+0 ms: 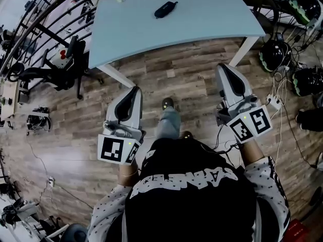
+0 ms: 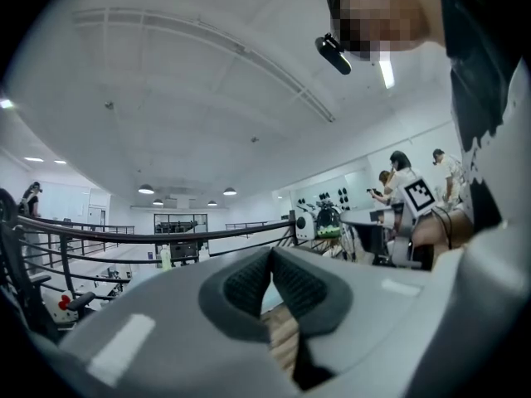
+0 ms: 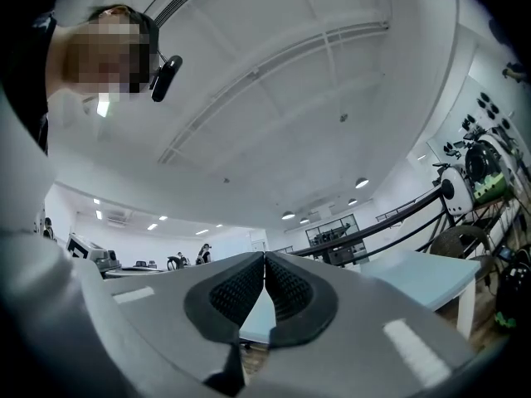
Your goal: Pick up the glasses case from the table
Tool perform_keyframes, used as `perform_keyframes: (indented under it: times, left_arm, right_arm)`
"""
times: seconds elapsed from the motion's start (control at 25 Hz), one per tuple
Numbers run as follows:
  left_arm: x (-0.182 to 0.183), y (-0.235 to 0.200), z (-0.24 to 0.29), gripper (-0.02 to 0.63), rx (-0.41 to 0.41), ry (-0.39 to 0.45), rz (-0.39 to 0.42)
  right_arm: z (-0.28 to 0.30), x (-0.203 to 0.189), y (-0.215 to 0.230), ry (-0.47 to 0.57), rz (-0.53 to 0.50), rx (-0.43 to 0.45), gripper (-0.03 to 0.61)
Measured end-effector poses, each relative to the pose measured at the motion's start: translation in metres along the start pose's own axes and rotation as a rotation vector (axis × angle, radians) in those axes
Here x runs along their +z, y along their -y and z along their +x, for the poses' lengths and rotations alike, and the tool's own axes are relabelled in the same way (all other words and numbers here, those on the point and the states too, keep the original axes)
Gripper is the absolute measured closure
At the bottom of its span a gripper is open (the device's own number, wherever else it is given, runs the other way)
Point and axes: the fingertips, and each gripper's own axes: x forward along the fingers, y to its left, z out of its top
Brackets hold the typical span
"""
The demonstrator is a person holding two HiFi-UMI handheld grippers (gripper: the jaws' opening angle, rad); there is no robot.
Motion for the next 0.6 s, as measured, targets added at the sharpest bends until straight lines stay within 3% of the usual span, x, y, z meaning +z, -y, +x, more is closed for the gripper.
perform_keyframes:
  times: [0.6]
  left_arm:
    - [-0.008, -0.023, 0.075, 0.614, -0.032, 0.018, -0.017]
  right_arm:
    - [0.042, 0.001, 0.054, -0.008, -0.011, -0.04, 0.566]
